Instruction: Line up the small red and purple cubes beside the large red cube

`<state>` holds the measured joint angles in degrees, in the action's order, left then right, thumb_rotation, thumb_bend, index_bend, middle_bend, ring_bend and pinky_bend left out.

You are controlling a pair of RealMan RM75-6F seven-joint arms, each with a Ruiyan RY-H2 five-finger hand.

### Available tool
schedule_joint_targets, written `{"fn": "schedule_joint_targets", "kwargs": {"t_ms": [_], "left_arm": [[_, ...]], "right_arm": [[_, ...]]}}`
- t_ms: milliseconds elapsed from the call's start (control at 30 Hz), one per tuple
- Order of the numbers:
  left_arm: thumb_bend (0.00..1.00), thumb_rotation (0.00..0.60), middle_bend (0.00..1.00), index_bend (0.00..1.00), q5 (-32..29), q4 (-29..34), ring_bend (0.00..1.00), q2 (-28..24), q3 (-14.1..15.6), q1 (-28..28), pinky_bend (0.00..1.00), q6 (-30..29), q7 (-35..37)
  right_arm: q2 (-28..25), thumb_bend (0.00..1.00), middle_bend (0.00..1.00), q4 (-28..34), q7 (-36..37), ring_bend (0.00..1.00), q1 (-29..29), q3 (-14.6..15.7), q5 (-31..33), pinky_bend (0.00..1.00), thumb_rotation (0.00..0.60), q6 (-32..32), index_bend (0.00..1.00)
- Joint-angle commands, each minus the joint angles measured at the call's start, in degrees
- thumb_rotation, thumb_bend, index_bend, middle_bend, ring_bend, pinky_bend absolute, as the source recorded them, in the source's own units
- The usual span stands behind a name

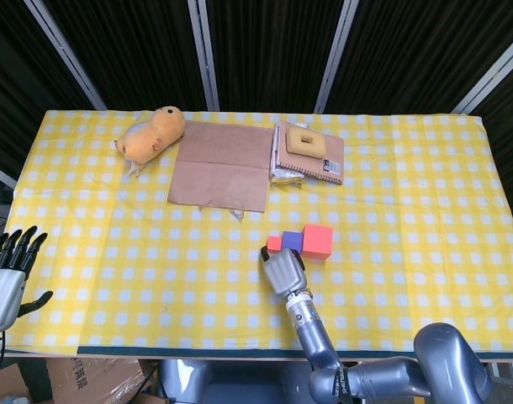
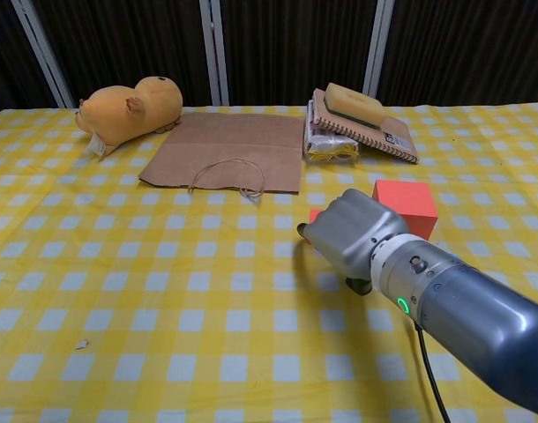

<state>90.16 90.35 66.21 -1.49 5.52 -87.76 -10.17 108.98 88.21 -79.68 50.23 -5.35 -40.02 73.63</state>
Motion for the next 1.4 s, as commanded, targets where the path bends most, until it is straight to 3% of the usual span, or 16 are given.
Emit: {"fn": "schedule_joint_targets", "kwargs": {"t_ms": [33, 967, 1400], "left_arm": [[0.02, 0.6, 0.0, 0.0, 0.0, 0.0, 0.0, 0.0, 0.0, 0.0, 0.0, 0.0, 0.0], [0.02, 0.6, 0.0, 0.0, 0.0, 0.0, 0.0, 0.0, 0.0, 0.0, 0.0, 0.0, 0.0], [0.02, 0.6, 0.0, 0.0, 0.0, 0.0, 0.0, 0.0, 0.0, 0.0, 0.0, 0.0, 0.0]], "right_arm": [[0.03, 0.39, 0.87, 0.25, 0.11, 0.91, 0.0, -0.14, 0.15, 0.8, 0.6, 0.08, 0.18], [0.55, 0.39, 0.87, -1.1, -0.79, 0.91, -0.1, -0.29, 1.37, 0.8, 0.6, 1.4, 0.18], [-1.17, 0.39, 0.87, 4.07, 0.89, 0.91, -0.55, 0.11, -1.5, 0.8, 0.6, 2.58, 0.18]]}}
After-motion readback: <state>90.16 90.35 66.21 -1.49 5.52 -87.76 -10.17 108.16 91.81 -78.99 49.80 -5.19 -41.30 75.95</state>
